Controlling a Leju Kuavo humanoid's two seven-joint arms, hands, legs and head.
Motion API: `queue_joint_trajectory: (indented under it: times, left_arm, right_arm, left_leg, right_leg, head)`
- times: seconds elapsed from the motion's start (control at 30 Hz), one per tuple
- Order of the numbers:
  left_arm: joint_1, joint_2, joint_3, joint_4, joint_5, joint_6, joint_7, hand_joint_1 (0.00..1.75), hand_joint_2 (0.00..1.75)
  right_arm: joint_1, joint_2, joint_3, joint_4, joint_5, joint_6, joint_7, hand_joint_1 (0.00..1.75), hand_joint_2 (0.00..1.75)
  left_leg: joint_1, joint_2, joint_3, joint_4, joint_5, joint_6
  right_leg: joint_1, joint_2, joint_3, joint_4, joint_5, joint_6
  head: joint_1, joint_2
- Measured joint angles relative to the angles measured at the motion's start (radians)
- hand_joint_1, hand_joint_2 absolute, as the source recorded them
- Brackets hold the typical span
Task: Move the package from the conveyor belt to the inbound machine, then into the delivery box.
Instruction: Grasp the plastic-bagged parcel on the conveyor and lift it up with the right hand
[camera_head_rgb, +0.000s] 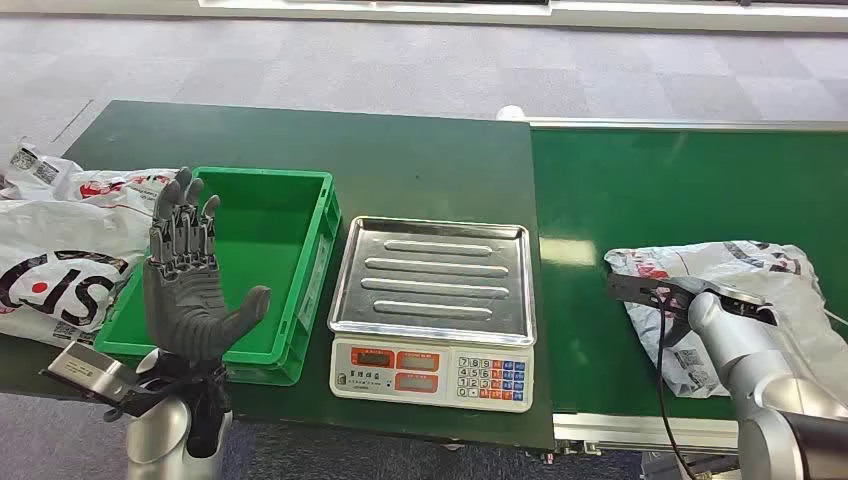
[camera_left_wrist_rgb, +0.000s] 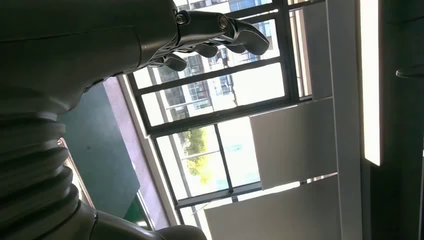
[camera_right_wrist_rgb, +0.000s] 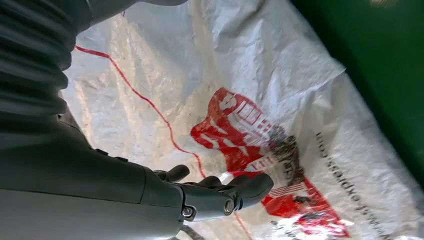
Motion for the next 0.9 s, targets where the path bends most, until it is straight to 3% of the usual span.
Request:
queue_joint_trajectory:
  times: [0.23, 0.63, 0.77, 0.9]
  left_arm:
    - [-0.001, 0.012, 0.004, 0.0, 0.019, 0.0, 0.005, 0.0, 1.75]
    - [-0.007, 0.021, 0.011, 0.002, 0.026, 0.001, 0.007, 0.0, 1.75]
    - [-0.017, 0.021, 0.011, 0.004, 0.031, 0.008, 0.012, 0.0, 1.75]
    - [-0.023, 0.021, 0.012, 0.005, 0.036, 0.019, 0.014, 0.0, 1.75]
  right_arm:
    - [0.036, -0.031, 0.056, -0.02, -0.06, 0.044, -0.191, 0.0, 1.75]
    - [0.088, -0.056, 0.124, -0.072, -0.133, 0.058, -0.246, 0.02, 1.75]
    - [0.108, -0.064, 0.161, -0.101, -0.199, 0.07, -0.246, 1.75, 1.75]
    - [0.114, -0.094, 0.23, -0.128, -0.273, 0.096, -0.264, 1.75, 1.75]
  left_leg:
    - [0.0, -0.001, 0.0, 0.0, 0.0, 0.0]
    - [0.0, 0.0, 0.0, 0.0, 0.0, 0.0]
    - [0.0, 0.0, 0.0, 0.0, 0.0, 0.0]
    - [0.0, 0.0, 0.0, 0.0, 0.0, 0.0]
  right_leg:
    - [0.0, -0.001, 0.0, 0.0, 0.0, 0.0]
    - [0.0, 0.0, 0.0, 0.0, 0.0, 0.0]
    - [0.0, -0.001, 0.0, 0.0, 0.0, 0.0]
    - [0.0, -0.001, 0.0, 0.0, 0.0, 0.0]
  head:
    - [0.0, 0.0]
    - [0.0, 0.0]
    - [0.0, 0.0]
    - [0.0, 0.0]
